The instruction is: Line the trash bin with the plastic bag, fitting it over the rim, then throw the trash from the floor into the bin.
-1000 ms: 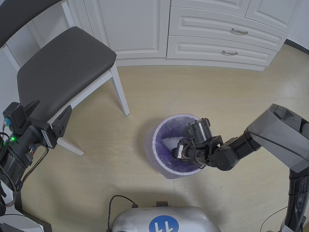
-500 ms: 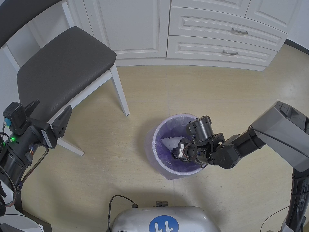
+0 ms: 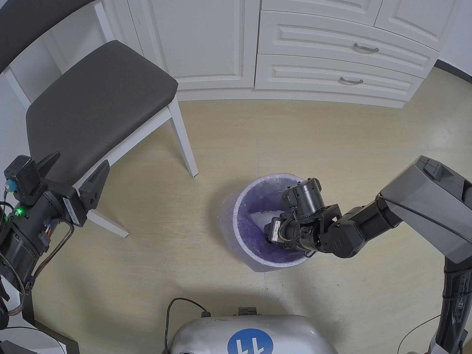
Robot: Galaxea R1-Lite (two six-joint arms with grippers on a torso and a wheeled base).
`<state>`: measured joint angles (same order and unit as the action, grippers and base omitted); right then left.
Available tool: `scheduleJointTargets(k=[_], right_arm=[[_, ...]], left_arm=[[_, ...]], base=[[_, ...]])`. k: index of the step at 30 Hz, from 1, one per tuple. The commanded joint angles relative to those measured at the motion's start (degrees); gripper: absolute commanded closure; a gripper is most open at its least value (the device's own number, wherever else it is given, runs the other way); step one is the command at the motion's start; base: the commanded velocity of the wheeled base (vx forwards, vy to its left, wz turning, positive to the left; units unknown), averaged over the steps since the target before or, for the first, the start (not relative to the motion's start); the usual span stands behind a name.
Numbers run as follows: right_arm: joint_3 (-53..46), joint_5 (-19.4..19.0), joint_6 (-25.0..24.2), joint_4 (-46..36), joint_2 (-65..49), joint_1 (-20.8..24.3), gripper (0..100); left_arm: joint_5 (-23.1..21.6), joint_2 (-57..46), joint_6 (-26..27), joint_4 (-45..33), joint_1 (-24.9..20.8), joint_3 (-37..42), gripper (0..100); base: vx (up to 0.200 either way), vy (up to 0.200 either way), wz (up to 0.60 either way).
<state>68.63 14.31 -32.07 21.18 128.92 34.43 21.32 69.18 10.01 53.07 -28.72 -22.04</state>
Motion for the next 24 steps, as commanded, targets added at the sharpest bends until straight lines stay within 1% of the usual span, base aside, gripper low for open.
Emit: scheduleJointTargets(k=[1,13,14,21,23,24], right_arm=[[-0.17,0.01,-0.01,0.09,-0.33,0.03,0],[-1.48,-0.16,-0.01,0.18,-4.64,0.2,0],[-3.15,-0.69,0.26,0.27,-7.01,0.47,0],[-6.14,-0.69,1.31,-0.08,-13.25,0.64,0],[-7.55,-0.51,3.16,-0.52,-15.1,0.64,0],[-9.04,-0.16,5.35,-0.52,-16.59,0.64,0]], left_arm=[[0.04,-0.1,0.01,0.02,-0.02,0.07,0],[0.04,-0.01,0.01,0.02,-0.02,-0.02,0],[0.04,-0.01,0.01,0.02,-0.02,-0.02,0],[0.04,0.08,0.01,0.02,-0.02,-0.02,0],[0.04,0.08,0.01,0.02,-0.02,0.07,0],[0.04,0.16,0.01,0.02,-0.02,0.07,0]], base=[[0.0,0.0,0.0],[0.0,0.0,0.0],[0.0,0.0,0.0],[0.0,0.0,0.0],[0.0,0.0,0.0],[0.0,0.0,0.0]])
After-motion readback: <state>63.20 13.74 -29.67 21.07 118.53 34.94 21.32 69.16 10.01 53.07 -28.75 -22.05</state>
